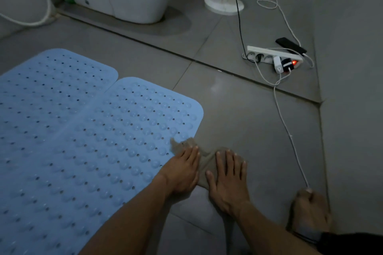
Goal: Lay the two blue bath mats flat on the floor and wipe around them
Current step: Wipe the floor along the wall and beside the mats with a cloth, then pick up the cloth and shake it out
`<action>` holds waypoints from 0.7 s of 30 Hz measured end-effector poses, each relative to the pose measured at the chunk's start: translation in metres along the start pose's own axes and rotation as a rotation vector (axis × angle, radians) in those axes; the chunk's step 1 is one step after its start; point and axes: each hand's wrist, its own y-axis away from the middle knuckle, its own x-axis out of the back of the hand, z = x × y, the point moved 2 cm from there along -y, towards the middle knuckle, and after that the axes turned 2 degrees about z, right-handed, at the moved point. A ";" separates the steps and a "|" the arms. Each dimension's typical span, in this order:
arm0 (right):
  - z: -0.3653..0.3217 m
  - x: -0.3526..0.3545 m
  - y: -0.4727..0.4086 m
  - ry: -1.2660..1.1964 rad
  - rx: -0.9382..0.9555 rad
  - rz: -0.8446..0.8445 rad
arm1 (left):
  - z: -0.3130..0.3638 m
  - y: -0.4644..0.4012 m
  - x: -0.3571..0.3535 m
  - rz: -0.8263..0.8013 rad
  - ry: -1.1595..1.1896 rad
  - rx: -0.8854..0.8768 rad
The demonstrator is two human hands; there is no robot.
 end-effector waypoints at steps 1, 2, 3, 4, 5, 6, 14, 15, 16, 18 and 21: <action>-0.003 0.001 0.002 0.021 0.013 0.013 | 0.000 0.007 0.001 0.016 0.013 -0.027; -0.006 0.004 0.004 0.047 0.031 0.028 | -0.001 0.013 0.001 0.048 0.019 -0.070; -0.010 0.009 0.006 0.069 0.063 0.050 | -0.004 0.018 0.004 0.100 0.033 -0.092; -0.012 0.013 0.005 0.077 0.098 0.063 | -0.009 0.021 0.008 0.153 0.060 -0.093; -0.014 0.017 0.004 0.066 0.133 0.092 | -0.013 0.022 0.014 0.151 0.114 -0.066; -0.018 0.021 0.002 0.057 0.168 0.097 | -0.018 0.023 0.023 0.130 0.176 -0.021; -0.079 0.071 -0.052 -0.071 0.255 -0.342 | -0.069 0.018 0.057 -0.367 0.469 0.374; -0.089 0.077 -0.062 -0.080 0.257 -0.368 | -0.082 0.020 0.060 -0.421 0.512 0.420; -0.101 0.086 -0.072 -0.085 0.267 -0.396 | -0.096 0.023 0.064 -0.461 0.550 0.465; -0.125 0.103 -0.093 -0.093 0.303 -0.439 | -0.126 0.034 0.074 -0.475 0.580 0.523; -0.157 0.131 -0.125 -0.067 0.361 -0.477 | -0.170 0.061 0.095 -0.425 0.653 0.599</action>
